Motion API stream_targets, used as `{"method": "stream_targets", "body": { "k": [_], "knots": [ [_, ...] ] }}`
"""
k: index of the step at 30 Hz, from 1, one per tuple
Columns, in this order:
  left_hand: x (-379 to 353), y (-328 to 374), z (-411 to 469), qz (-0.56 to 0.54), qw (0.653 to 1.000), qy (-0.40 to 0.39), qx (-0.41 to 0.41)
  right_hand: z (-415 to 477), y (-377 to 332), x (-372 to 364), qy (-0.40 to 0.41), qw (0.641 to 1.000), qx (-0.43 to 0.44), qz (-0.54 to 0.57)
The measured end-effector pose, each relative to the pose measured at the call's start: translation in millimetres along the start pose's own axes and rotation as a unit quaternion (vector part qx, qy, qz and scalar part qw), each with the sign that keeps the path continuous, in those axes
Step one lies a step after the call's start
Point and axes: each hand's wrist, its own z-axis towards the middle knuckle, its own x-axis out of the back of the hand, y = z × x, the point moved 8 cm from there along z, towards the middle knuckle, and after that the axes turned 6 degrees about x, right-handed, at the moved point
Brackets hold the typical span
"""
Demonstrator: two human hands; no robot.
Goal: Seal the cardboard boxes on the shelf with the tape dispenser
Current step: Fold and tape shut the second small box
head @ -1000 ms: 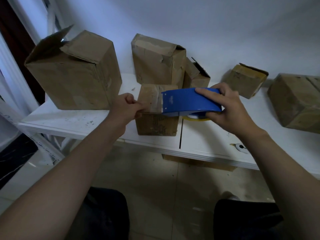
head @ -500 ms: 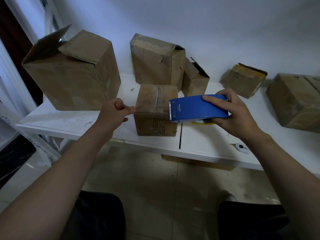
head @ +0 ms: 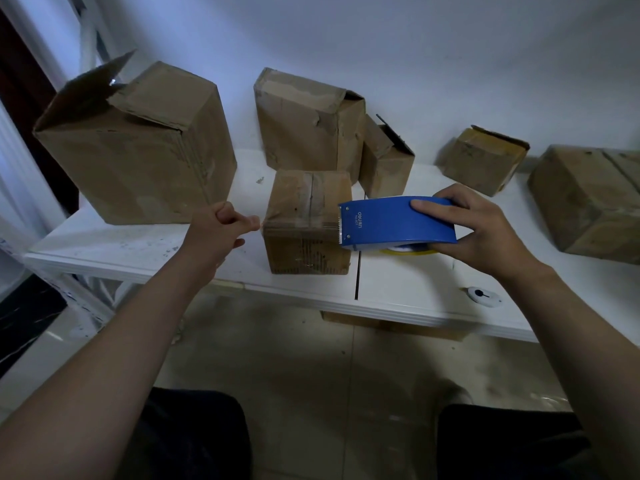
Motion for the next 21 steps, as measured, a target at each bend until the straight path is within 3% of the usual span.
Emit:
{"method": "stream_targets", "body": {
  "k": [11, 21],
  "knots": [
    [11, -5, 11, 0.008, 0.999, 0.043, 0.003, 8, -9, 0, -0.048, 0.998, 0.0, 0.045],
    [-3, -6, 6, 0.008, 1.0, 0.02, -0.018, -3, 0, 6, -0.03, 0.999, -0.017, 0.032]
  ]
}}
